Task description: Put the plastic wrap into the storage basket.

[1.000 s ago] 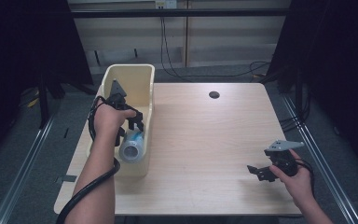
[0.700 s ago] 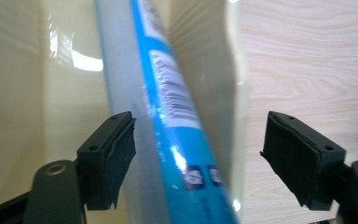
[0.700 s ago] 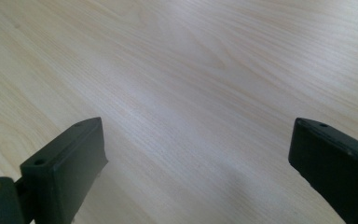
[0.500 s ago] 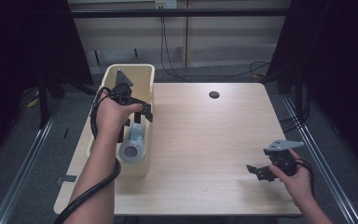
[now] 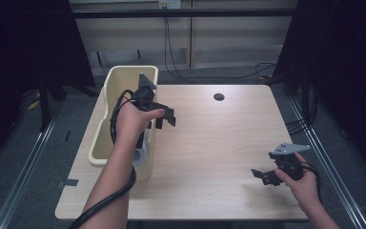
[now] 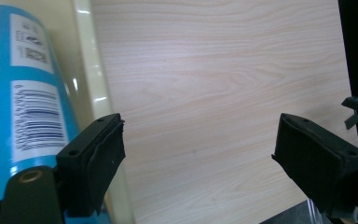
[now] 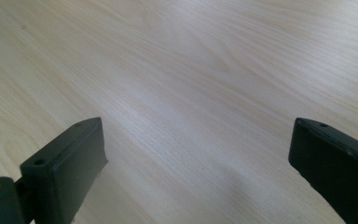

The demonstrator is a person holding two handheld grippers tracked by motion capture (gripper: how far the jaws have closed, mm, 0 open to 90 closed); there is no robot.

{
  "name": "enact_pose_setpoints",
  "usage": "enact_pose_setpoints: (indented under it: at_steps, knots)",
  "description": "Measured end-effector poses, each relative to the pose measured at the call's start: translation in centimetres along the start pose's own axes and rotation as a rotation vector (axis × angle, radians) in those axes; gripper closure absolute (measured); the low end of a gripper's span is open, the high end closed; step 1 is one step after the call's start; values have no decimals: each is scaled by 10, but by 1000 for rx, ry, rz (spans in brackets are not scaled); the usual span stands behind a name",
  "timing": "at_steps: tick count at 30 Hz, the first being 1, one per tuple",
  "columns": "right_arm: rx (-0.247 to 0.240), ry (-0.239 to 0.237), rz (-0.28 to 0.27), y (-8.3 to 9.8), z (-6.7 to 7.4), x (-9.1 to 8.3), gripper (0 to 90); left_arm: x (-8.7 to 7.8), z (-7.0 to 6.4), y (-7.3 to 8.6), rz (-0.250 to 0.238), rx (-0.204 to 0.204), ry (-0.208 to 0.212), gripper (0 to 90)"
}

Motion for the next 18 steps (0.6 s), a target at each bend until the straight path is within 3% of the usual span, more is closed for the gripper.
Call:
enact_pose_setpoints:
  at_steps: [18]
  knots:
    - [-5,-3,-3,0,1,1,36,32,-38,16,14,112,61,136]
Point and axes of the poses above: each handheld gripper's, and its own axes: x roughly forward along the jaws, y roughly out of its underside, z roughly to its left, the point moved 9 cm from there along x, roughly forward along the jaws, and after that the axes turned 9 degrees about -x, right-handed, at the moved point
